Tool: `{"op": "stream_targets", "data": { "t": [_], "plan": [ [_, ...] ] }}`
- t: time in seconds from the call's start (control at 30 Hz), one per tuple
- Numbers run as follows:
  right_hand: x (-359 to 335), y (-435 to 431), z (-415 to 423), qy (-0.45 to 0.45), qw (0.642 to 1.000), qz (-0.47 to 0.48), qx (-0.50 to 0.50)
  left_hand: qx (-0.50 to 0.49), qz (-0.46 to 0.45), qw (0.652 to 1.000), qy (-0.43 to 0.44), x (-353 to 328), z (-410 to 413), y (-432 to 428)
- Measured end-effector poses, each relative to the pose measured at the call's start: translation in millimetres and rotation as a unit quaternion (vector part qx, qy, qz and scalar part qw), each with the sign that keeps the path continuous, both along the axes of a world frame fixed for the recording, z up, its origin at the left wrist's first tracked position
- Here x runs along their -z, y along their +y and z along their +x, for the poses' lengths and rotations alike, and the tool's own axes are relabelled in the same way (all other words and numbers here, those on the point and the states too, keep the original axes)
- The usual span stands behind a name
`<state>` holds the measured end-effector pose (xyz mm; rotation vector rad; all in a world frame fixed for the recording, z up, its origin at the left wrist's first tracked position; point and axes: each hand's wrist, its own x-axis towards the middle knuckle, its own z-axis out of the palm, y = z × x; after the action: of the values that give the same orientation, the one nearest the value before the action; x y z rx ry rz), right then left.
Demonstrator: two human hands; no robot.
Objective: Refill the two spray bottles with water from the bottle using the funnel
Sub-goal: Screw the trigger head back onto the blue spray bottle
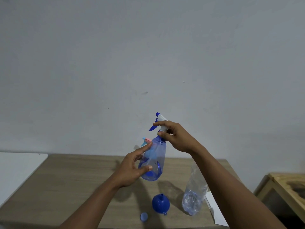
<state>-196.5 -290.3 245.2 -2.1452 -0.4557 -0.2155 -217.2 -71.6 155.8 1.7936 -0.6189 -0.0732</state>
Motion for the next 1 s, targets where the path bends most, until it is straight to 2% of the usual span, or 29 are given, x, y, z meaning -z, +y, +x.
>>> {"op": "stream_targets", "data": {
  "t": [0.23, 0.37, 0.53, 0.73, 0.9, 1.0],
  "plan": [
    [3, 0, -1, 0.016, 1.0, -0.016, 0.002, 0.001, 0.007, 1.0, 0.004, 1, 1, 2],
    [4, 3, 0, -0.011, 1.0, -0.023, 0.008, 0.003, 0.003, 1.0, 0.009, 1, 0, 1],
    [4, 2, 0, 0.024, 1.0, -0.013, 0.0, -0.001, 0.006, 1.0, 0.017, 0, 0, 3],
    [1, 7, -2, -0.008, 1.0, -0.012, 0.008, -0.003, 0.008, 1.0, 0.01, 0, -1, 2],
    [-1, -2, -4, 0.038, 0.999, -0.026, -0.029, 0.001, 0.012, 1.0, 0.004, -3, -3, 6],
    [-2, -3, -7, 0.035, 0.999, -0.006, -0.04, -0.005, 0.013, 1.0, 0.001, -1, -2, 7]
  ]
}}
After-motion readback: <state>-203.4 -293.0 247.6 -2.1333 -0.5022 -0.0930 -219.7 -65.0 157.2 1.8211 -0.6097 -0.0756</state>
